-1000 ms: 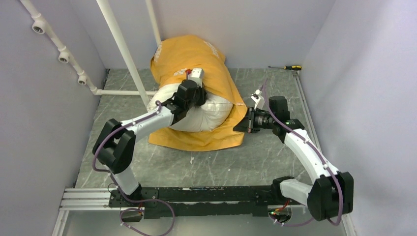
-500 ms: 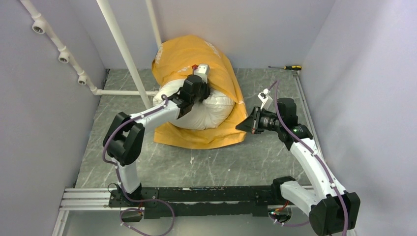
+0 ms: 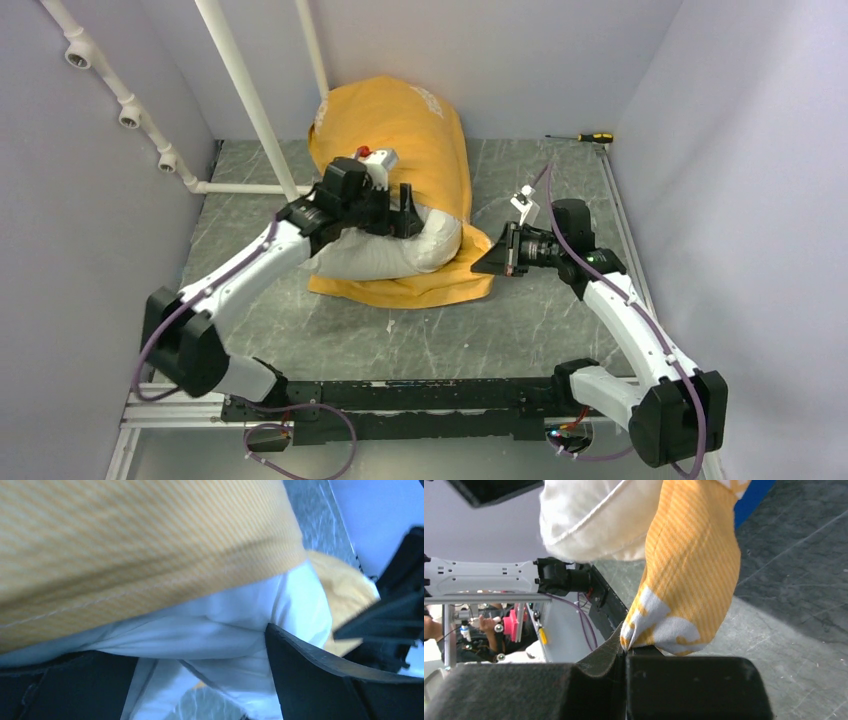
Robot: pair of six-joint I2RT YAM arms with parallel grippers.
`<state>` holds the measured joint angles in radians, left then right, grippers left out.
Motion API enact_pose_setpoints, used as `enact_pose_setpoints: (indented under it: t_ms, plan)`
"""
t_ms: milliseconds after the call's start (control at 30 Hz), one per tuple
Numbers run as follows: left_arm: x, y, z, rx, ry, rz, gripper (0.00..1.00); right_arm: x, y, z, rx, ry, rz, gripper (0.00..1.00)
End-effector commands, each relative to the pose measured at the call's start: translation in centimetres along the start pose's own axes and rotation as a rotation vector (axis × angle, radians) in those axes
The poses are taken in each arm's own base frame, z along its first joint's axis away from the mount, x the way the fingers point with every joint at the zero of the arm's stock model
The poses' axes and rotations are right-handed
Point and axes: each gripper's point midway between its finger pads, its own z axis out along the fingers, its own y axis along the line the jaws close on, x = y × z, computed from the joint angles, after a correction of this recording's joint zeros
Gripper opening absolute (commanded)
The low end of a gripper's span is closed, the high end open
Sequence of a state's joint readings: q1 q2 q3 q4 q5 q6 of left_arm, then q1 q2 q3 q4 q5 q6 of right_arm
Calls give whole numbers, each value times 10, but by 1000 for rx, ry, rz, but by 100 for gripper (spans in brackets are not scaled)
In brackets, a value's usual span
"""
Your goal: Put the pillow into the pillowcase
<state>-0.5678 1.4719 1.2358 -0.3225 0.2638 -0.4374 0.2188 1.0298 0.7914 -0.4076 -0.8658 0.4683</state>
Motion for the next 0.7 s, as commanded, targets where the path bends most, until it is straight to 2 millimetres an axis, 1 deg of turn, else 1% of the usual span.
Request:
enact_pose_setpoints:
  t_ms: [0,67,167,233,333,433,467,500,600,667]
  plan:
    - [37,31,-57,-140,112,21,99,-4,26,-3,-120,13,-39,0]
    - [31,16,-74,-90,77,122,99,-2,24,-1,-122,22,-28,0]
    - [30,-13,-92,16,36,315,99,1,21,1,-129,30,-10,0]
    - [34,-28,-99,42,25,465,99,2,19,3,-130,34,-1,0]
    - [47,-38,-101,41,37,712,99,4,18,4,-138,45,12,0]
    - [61,-44,-90,38,56,915,99,6,16,5,-138,53,19,0]
    - [70,-51,-84,52,63,984,99,6,16,5,-137,56,20,0]
    - [72,-54,-79,45,55,1042,99,7,15,5,-136,59,22,0]
    - [76,-59,-55,-2,12,1147,99,9,14,5,-135,64,27,0]
    - [68,-64,-36,-67,-54,1160,99,10,15,5,-137,66,30,0]
